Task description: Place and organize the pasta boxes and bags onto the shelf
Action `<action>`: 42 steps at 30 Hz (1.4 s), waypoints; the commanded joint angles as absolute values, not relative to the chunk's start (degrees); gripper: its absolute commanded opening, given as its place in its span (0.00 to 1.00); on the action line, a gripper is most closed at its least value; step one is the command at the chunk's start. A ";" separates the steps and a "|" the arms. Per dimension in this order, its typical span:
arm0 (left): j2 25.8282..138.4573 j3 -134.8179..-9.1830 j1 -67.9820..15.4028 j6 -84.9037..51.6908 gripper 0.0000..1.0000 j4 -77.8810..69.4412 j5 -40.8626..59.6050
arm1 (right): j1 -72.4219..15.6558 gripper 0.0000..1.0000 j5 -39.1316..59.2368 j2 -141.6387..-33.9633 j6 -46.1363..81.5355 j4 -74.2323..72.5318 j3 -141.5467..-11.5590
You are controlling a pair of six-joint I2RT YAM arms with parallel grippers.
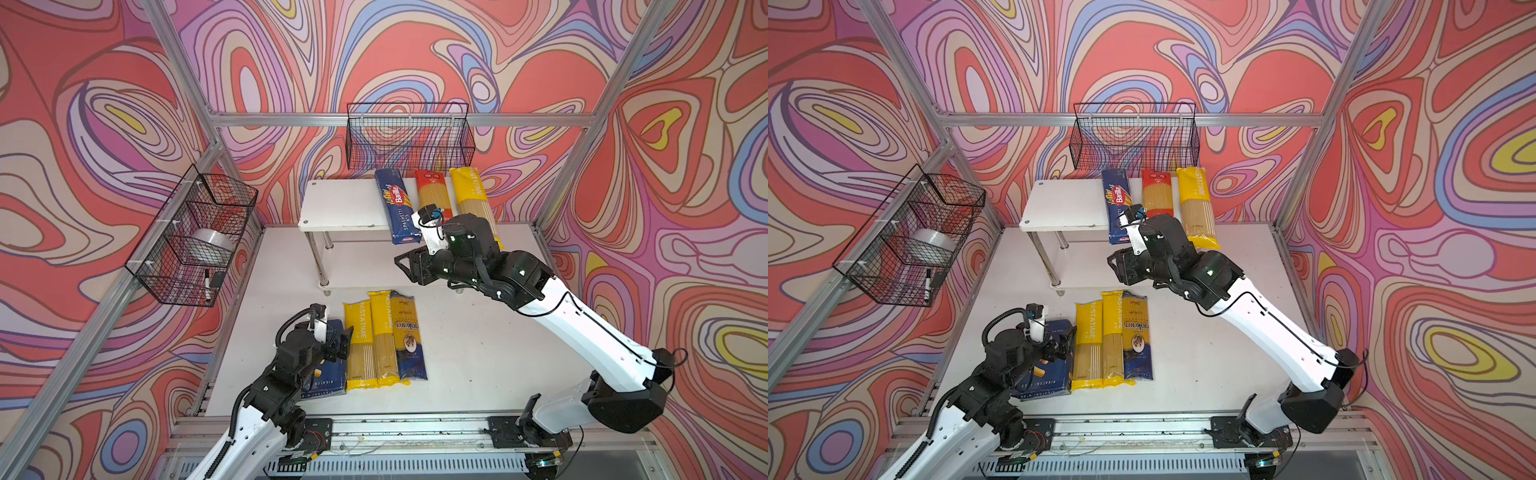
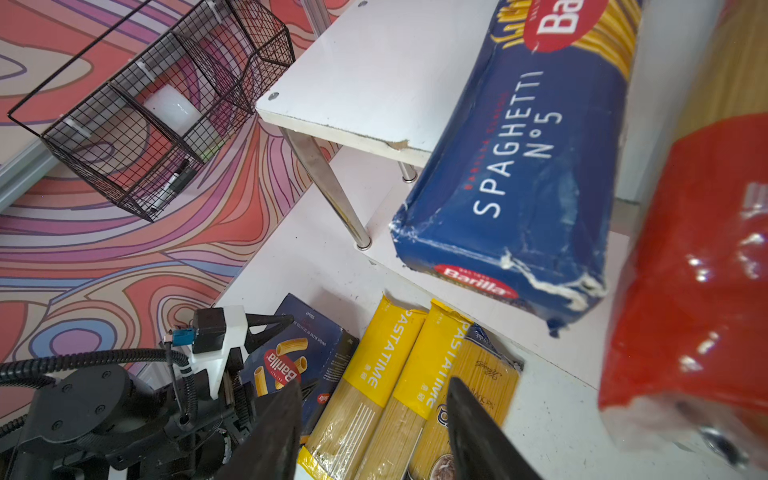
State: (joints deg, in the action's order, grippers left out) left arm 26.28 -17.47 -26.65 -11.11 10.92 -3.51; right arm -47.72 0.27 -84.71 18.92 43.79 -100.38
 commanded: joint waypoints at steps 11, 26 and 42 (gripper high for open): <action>25.55 -17.93 -26.88 -10.68 1.00 10.81 -4.08 | -48.25 0.58 -4.48 -91.66 17.00 40.88 -105.84; 24.39 -17.61 -26.82 -10.81 1.00 11.12 -4.48 | -48.24 0.59 -2.37 -98.74 15.83 41.55 -111.53; 24.34 -17.61 -26.81 -10.81 1.00 11.12 -4.46 | -51.46 0.59 -2.66 -86.37 16.63 43.29 -98.54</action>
State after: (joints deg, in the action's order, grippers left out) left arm 24.80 -17.47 -26.65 -11.11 10.94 -3.75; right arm -49.32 -1.26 -91.42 16.58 43.11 -102.15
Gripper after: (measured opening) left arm 0.994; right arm 0.590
